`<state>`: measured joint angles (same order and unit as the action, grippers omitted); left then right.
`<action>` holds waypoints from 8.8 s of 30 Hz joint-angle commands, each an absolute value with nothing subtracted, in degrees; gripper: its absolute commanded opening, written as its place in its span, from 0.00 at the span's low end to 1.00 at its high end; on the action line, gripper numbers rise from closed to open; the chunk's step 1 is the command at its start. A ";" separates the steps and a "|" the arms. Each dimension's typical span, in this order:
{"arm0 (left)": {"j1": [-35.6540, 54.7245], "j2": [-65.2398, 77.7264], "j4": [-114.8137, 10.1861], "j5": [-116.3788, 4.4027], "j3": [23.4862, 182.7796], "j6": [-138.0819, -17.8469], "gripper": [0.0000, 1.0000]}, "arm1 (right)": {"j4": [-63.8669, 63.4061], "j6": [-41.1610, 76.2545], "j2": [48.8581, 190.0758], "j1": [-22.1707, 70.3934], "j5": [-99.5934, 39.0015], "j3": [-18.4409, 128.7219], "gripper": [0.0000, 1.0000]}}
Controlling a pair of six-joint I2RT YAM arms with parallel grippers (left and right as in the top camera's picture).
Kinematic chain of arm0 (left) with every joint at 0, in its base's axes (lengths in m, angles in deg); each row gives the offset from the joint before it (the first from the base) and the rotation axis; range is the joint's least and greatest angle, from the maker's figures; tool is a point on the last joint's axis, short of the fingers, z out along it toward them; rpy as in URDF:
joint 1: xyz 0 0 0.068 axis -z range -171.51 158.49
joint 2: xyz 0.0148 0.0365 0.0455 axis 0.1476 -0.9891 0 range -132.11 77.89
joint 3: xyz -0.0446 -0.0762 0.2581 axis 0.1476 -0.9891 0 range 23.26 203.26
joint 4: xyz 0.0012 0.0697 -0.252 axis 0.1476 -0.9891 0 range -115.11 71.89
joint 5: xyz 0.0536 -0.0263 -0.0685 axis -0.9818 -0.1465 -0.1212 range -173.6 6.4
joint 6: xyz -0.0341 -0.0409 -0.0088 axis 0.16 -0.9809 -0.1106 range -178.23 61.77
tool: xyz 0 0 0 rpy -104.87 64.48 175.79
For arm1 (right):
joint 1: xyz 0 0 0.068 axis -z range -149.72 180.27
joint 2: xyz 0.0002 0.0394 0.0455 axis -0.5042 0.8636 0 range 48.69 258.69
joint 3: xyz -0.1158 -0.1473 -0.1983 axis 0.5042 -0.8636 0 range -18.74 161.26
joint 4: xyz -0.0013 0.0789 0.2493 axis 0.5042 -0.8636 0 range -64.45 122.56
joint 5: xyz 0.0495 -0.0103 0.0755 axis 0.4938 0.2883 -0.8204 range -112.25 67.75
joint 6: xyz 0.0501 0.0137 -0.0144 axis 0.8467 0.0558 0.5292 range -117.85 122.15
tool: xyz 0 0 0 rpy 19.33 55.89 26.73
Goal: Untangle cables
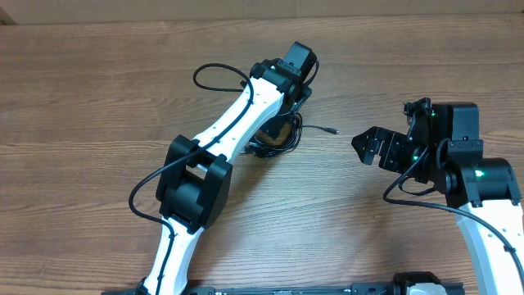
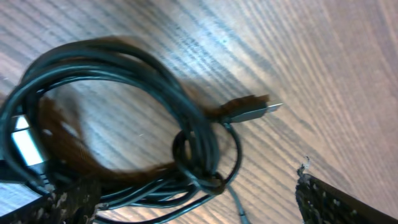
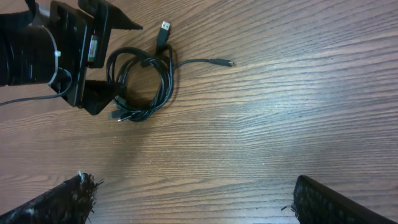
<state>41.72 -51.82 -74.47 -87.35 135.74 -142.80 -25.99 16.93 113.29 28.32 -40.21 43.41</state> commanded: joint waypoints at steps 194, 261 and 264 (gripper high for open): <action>41.13 -44.24 -99.10 -98.52 176.42 -77.45 1.00 | 0.00 84.63 140.37 18.92 -41.91 45.62 0.89; 41.13 -44.24 -108.30 -97.08 176.42 -73.39 1.00 | 12.89 95.95 147.83 8.65 -50.66 45.88 0.81; 41.13 -44.24 -108.32 -97.08 176.42 -73.39 1.00 | 16.70 96.87 147.83 8.65 -53.74 45.88 0.81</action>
<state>41.37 -46.01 -108.37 -97.47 175.15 -74.30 14.88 94.92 147.87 8.49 -48.03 44.35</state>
